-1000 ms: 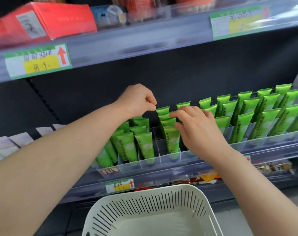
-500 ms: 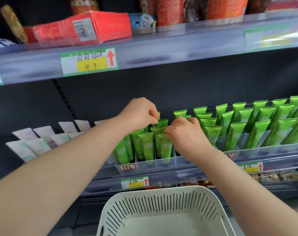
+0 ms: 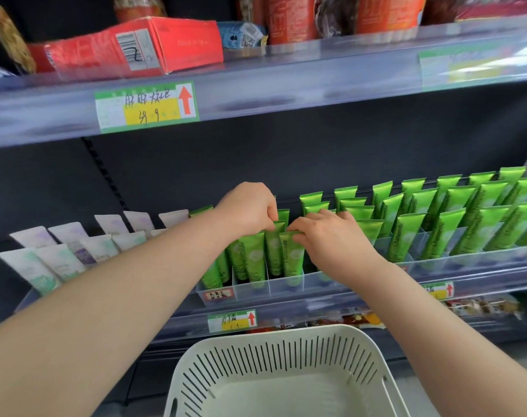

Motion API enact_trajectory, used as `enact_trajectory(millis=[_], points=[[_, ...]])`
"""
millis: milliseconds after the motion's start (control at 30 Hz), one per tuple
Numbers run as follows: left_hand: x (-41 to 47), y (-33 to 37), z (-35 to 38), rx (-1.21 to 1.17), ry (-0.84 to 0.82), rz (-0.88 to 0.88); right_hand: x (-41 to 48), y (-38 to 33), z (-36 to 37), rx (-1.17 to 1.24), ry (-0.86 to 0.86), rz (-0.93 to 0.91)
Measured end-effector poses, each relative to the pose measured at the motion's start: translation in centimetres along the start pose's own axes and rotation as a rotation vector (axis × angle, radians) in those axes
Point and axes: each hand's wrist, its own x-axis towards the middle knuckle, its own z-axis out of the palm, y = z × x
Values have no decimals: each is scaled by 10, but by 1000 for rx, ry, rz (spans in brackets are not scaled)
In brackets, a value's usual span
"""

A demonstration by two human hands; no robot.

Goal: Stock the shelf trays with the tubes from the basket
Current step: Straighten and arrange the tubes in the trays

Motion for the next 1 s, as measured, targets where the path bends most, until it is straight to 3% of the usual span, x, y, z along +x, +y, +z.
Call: enact_trajectory(millis=[300, 400, 500, 733, 1000], points=[[6, 15, 9, 11, 102, 9, -7, 13, -6, 44, 13, 27], [6, 14, 5, -75, 74, -12, -7, 14, -8, 50, 18, 37], [9, 9, -3, -160, 151, -55, -5, 14, -10, 59, 38, 49], [19, 4, 1, 25, 98, -88, 0, 16, -13, 52, 112, 81], [29, 12, 15, 21, 166, -60, 6, 19, -11, 45, 95, 117]])
